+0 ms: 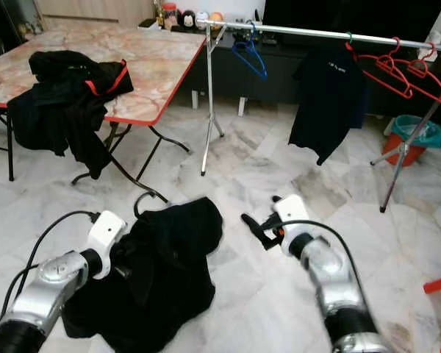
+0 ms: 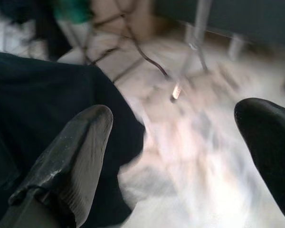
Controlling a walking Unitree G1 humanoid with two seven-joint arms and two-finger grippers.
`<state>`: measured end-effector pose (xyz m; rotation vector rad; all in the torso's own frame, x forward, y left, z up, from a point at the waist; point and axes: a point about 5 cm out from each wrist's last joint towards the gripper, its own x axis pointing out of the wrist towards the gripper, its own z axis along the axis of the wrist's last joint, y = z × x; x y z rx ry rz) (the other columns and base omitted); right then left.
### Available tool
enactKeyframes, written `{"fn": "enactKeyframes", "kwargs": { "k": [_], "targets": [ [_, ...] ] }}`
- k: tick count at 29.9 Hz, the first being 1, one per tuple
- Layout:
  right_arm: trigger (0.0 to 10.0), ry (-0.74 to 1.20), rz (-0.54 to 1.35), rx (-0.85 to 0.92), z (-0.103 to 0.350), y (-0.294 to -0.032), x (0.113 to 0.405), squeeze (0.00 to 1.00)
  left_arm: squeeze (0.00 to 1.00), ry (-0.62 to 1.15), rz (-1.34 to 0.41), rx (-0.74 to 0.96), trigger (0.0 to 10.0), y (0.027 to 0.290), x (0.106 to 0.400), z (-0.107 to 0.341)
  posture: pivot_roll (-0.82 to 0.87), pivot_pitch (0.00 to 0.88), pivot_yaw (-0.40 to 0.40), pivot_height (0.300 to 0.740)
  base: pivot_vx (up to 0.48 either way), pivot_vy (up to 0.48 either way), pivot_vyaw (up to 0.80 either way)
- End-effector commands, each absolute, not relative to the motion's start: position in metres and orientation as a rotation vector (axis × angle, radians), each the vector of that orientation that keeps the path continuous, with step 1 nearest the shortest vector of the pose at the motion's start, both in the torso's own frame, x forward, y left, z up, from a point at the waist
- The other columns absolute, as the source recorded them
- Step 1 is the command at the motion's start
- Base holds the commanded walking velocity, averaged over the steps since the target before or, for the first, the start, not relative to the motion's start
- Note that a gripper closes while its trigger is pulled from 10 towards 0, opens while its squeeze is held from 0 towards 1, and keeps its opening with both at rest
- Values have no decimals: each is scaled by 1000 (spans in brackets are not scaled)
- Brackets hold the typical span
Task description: Hang hanger
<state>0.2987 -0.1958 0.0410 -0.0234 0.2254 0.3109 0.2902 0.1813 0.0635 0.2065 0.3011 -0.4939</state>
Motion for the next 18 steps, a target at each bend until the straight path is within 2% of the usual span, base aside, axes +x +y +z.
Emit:
{"fn": "enactKeyframes", "kwargs": {
  "k": [1,3,8,12,18],
  "targets": [
    [10000,222,187,10,35,-207,293,0,0,238,-431,198,10000,187,292,69,-113,0,-41,740,0,0,0],
    [10000,229,60,-1,24,-207,282,0,0,192,-329,166,10000,196,289,69,-116,0,-43,740,0,0,0],
    [10000,194,-57,-18,20,-210,264,0,0,133,-182,149,10000,214,279,73,-111,0,-58,740,0,0,0],
    [10000,202,-120,-29,14,-216,246,0,0,106,-98,116,10000,223,267,71,-110,0,-74,740,0,0,0],
    [10000,215,-197,-45,10,-219,237,0,0,113,-54,109,10000,222,259,63,-130,0,-77,740,0,0,0]
  ]
}}
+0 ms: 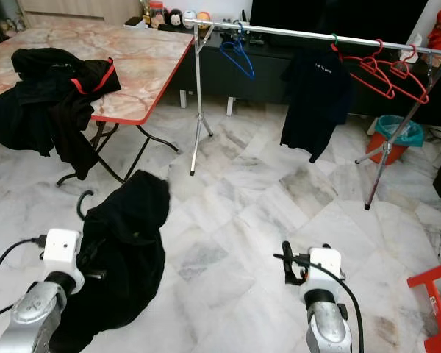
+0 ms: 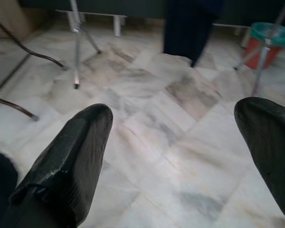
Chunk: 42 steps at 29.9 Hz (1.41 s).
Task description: Hang hanger
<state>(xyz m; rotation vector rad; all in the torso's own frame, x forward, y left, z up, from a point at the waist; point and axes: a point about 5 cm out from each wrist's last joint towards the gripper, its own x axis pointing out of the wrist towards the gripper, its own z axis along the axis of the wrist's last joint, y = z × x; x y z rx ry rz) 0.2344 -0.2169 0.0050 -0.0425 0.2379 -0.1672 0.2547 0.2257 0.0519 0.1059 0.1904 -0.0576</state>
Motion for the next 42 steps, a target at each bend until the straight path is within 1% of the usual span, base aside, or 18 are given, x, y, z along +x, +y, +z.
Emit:
{"fn": "enactKeyframes", "kwargs": {
  "k": [1,3,6,8,11,14,18,32,37,42],
  "targets": [
    [10000,219,-202,-47,9,-219,237,0,0,110,-54,107,10000,220,260,63,-130,0,-77,740,0,0,0],
    [10000,224,-204,-48,10,-218,239,0,0,107,-56,106,10000,216,263,63,-127,0,-78,740,0,0,0],
    [10000,200,-203,-48,19,-217,253,0,0,88,-63,97,10000,213,272,70,-140,0,-73,740,0,0,0],
    [10000,197,-217,-39,23,-216,259,0,0,89,-69,99,10000,212,275,71,-148,0,-70,740,0,0,-709],
    [10000,194,-216,-37,24,-215,261,0,0,93,-70,105,10000,212,276,71,-151,0,-68,740,0,0,-800],
    [10000,186,-198,-42,26,-208,263,0,0,97,-57,117,10000,213,280,72,-155,0,-61,740,0,0,-796],
    [10000,180,-174,-38,27,-200,265,0,0,100,-53,121,10000,211,283,72,-173,0,-51,740,0,0,0],
    [10000,180,-171,-8,29,-193,273,0,0,103,-82,129,10000,205,288,72,-173,0,-40,740,0,-300,0],
    [10000,191,-170,-5,28,-191,273,0,0,102,-84,130,10000,206,288,72,-169,0,-40,740,0,-319,-731],
    [10000,184,-161,0,28,-188,274,0,0,98,-90,131,10000,206,290,73,-164,0,-38,740,0,-321,-80]
  ]
}}
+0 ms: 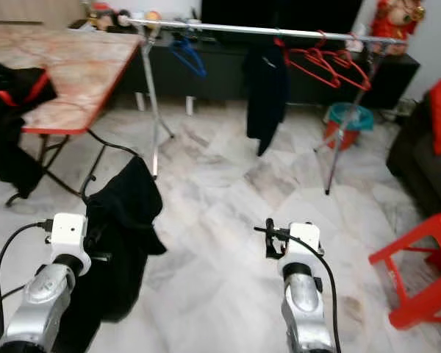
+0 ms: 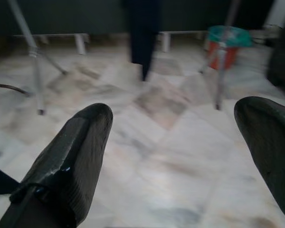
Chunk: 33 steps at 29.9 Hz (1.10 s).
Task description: Hang hanger
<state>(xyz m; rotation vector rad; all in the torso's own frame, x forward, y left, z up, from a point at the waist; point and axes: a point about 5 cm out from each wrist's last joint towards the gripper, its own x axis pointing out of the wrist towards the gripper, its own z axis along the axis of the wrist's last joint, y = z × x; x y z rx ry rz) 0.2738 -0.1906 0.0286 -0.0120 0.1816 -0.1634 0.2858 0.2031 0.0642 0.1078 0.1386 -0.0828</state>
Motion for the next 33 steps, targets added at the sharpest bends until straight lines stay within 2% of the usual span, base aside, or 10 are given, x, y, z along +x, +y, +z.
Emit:
{"fn": "enactKeyframes", "kwargs": {
  "k": [1,5,16,18,22,33],
  "targets": [
    [10000,185,-161,-1,28,-187,275,0,0,99,-92,132,10000,206,290,73,-164,0,-38,740,0,-319,0],
    [10000,185,-163,3,28,-187,275,0,0,99,-100,136,10000,205,291,74,-163,0,-37,740,0,-318,0],
    [10000,189,-166,4,27,-186,276,0,0,102,-124,96,10000,201,291,73,-163,0,-35,740,0,0,0],
    [10000,202,-163,13,26,-185,277,0,0,89,-127,75,10000,201,291,75,-154,0,-36,740,0,0,-800],
    [10000,193,-166,17,27,-184,278,0,0,90,-131,73,10000,201,291,76,-153,0,-37,740,315,0,-725],
    [10000,189,-167,17,27,-185,277,0,0,102,-158,73,10000,196,291,74,-161,0,-27,740,367,0,0]
  ]
}}
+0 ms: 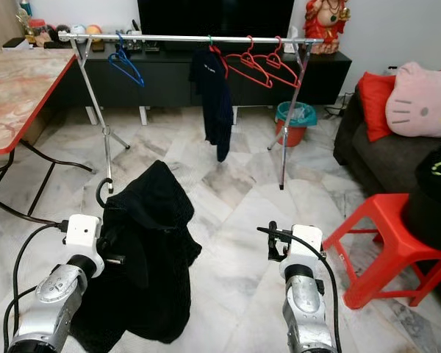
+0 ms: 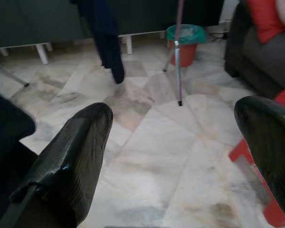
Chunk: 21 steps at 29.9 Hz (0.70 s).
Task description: Hang hanger
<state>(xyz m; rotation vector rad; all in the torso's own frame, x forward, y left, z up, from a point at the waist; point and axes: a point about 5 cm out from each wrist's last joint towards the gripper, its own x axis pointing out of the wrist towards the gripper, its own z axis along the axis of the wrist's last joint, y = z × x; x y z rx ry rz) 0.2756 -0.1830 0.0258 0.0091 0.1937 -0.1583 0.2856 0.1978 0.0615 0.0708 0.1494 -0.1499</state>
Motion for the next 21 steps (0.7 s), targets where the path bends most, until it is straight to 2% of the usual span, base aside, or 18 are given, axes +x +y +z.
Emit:
{"fn": "enactKeyframes", "kwargs": {
  "k": [1,15,21],
  "targets": [
    [10000,189,-167,17,27,-185,277,0,0,102,-159,72,10000,196,292,74,-161,0,-27,740,375,0,0],
    [10000,203,-169,24,26,-184,277,0,0,110,-172,70,10000,192,291,72,-163,0,-27,740,376,0,0],
    [10000,211,-163,22,25,-184,278,0,0,110,-173,67,10000,191,291,73,-161,0,-29,740,377,0,-800]
  ]
}}
